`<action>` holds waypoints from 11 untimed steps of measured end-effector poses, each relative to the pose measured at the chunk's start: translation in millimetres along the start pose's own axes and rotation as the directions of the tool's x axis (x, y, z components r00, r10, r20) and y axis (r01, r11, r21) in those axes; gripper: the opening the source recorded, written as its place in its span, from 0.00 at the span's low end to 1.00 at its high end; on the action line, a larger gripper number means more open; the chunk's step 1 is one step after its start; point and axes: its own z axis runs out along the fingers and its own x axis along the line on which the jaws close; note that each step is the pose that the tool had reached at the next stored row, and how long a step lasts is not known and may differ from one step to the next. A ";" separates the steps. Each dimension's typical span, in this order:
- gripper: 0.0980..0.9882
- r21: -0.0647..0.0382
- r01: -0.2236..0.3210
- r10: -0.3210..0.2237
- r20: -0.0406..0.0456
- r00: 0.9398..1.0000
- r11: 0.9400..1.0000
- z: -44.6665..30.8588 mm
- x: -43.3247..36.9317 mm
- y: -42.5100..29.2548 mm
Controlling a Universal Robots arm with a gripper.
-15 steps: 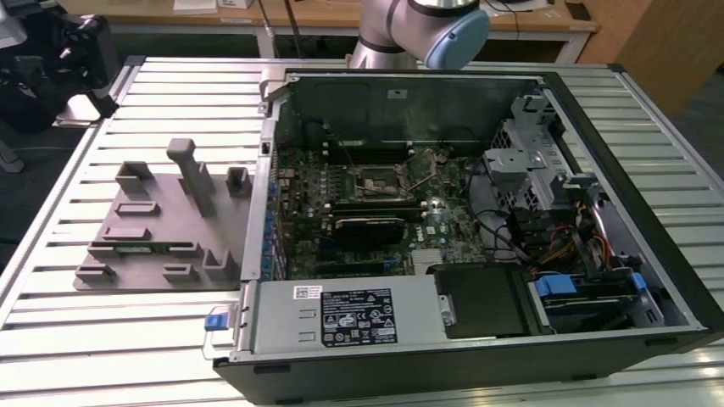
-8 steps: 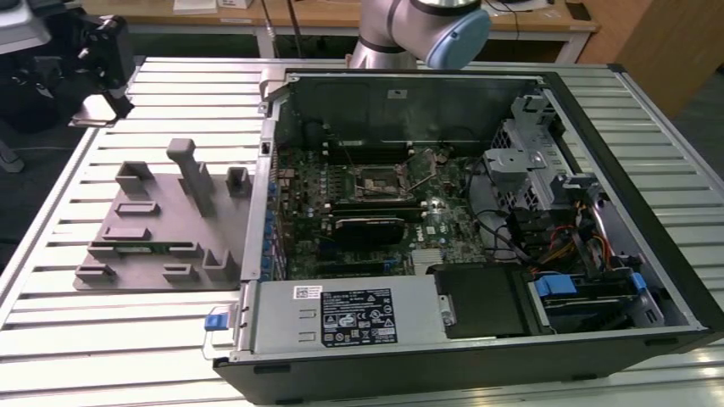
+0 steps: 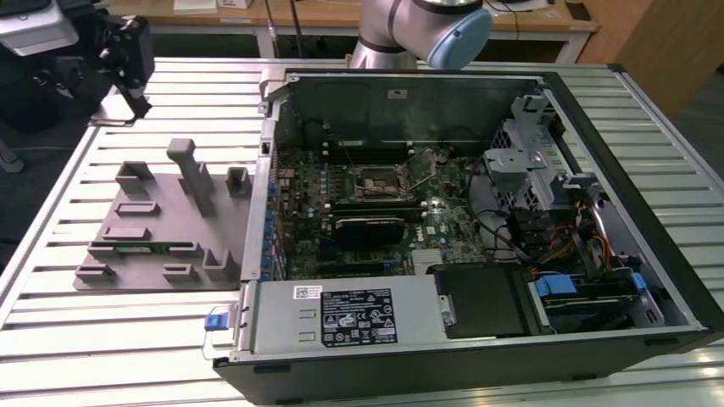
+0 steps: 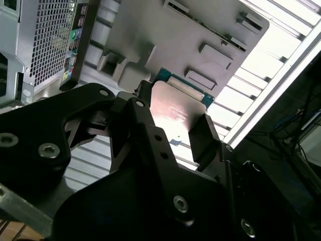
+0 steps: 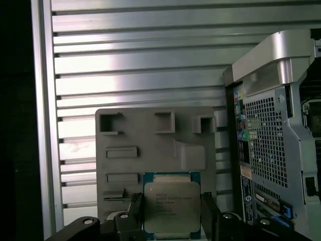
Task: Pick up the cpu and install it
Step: 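Pick up the cpu and move it towards the insertion slot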
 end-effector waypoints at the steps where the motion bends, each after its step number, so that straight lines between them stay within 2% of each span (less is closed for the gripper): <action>1: 0.50 0.000 0.000 0.000 0.000 1.000 1.000 0.1 -1.8 0.2; 11: 0.50 0.000 0.000 0.000 0.000 1.000 1.000 0.9 -18.3 1.6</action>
